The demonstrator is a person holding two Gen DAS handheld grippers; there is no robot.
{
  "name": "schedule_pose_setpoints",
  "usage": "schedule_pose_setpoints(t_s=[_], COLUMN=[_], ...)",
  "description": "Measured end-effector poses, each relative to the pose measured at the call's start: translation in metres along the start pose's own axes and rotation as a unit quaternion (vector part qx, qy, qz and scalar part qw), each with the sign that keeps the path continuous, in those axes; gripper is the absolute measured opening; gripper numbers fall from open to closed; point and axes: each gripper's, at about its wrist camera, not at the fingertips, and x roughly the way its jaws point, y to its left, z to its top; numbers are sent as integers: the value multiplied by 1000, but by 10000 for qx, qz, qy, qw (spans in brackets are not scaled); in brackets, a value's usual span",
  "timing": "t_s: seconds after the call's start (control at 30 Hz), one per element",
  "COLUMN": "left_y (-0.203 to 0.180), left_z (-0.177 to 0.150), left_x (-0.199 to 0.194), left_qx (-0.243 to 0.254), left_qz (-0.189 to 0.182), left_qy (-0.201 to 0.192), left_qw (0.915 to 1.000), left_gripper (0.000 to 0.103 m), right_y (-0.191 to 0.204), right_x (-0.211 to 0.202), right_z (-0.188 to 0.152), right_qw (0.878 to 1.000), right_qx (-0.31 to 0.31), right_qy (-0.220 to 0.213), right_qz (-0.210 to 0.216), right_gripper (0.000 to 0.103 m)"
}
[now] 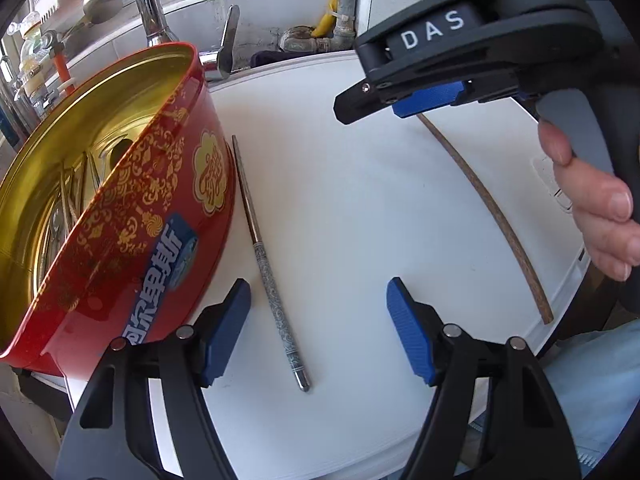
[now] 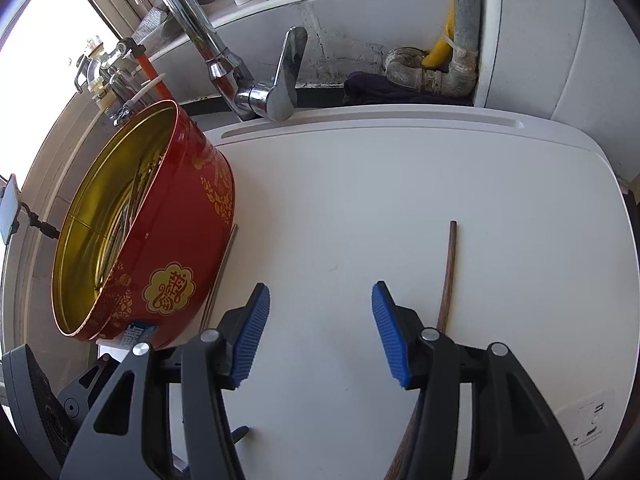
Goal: Organize utensils
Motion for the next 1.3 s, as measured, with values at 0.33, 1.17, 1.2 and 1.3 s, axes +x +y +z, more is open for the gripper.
schedule_pose_setpoints(t_s=[0.33,1.17,1.2,1.3], left_y=[-14,17,17,14], left_z=[30,38,38,37], left_x=[23,24,24,21], left_qx=[131,-1314,-1380,-1388], left_qz=[-115,-231,-253,-231], left_qy=[38,-34,-22,60], left_qw=[9998,9910,9901,9900], left_gripper=[70,5,5,5], right_y=[-28,-27,-28,-33], right_x=[-25,-18,-19,-24], right_z=[-10,-67,-66,-66], right_qw=[9997,9893,9900,9929], right_qx=[93,-815,-783,-653], right_qy=[-121,641,639,568], right_qz=[168,-1028,-989,-822], right_gripper=[55,6,6,6])
